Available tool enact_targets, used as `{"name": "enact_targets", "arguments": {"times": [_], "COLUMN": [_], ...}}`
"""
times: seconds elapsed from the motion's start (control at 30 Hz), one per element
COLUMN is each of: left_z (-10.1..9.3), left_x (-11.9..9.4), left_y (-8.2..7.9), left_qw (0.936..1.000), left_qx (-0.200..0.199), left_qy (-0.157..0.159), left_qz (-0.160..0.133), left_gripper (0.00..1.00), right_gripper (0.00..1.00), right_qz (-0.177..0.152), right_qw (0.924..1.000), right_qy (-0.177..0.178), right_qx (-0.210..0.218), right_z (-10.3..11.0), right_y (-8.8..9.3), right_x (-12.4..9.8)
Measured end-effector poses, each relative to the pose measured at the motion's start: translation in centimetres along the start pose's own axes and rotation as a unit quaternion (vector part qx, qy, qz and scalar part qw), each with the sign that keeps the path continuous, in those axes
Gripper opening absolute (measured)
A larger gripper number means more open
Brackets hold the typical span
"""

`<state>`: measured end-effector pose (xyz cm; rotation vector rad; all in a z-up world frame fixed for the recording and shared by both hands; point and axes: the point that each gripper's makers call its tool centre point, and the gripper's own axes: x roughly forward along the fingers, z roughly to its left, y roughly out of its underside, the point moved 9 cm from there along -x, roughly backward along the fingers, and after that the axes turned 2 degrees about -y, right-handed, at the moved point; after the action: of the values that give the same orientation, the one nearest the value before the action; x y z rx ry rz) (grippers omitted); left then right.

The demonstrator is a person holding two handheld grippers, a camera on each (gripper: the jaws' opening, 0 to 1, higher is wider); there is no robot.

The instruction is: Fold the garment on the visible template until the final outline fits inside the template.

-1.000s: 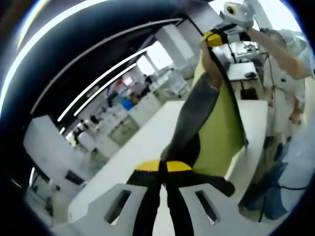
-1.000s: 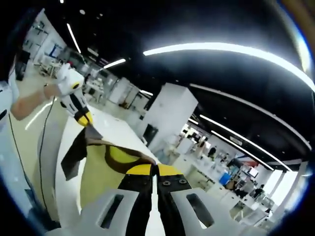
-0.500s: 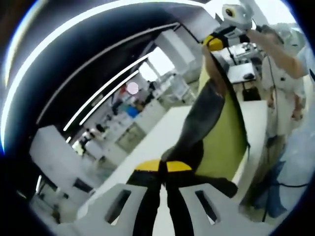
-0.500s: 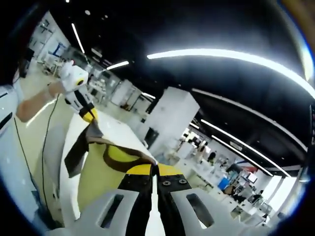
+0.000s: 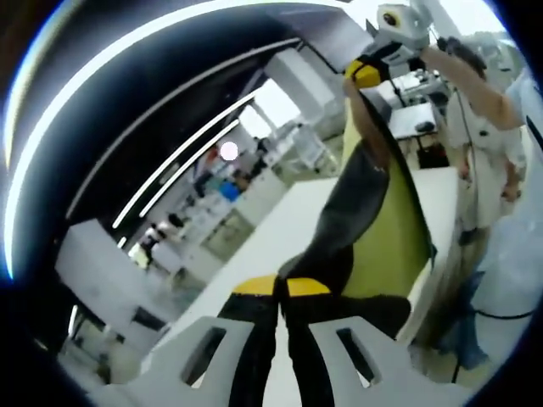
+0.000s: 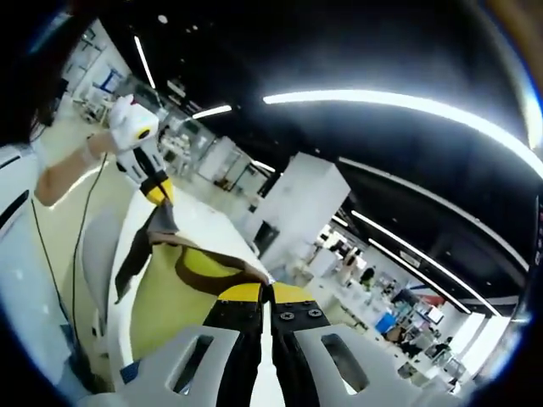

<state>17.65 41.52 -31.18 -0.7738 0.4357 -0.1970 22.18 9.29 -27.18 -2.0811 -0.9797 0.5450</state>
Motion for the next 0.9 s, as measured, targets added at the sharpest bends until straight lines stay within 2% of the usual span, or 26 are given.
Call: {"name": "enact_targets", "arguments": {"times": [0.2, 0.37, 0.9], "left_z": [-1.7, -2.7, -2.3], "left_x": [1.7, 4.2, 10.4], "left_y": [1.4, 2.9, 5.6], "left_qw": [0.9992, 0.9969, 0.9912], "left_qx": [-0.015, -0.034, -0.078], "left_qy": [0.029, 0.054, 0.074], "left_qz": [0.021, 0.045, 0.077], "left_gripper": [0.0, 0.0, 0.0], "right_gripper": [0.02, 0.02, 0.02], "right_qz": [0.022, 0.036, 0.061], "right_qw": [0.9992, 0.9976, 0.9933], "right_qy": [-0.022, -0.043, -0.063], "right_qx": [0.024, 0.041, 0.075], "right_z": [0.6, 0.8, -1.0], "right_y": [2.8, 5.0, 10.4], "right_x": [1.2, 2.6, 6.8]}}
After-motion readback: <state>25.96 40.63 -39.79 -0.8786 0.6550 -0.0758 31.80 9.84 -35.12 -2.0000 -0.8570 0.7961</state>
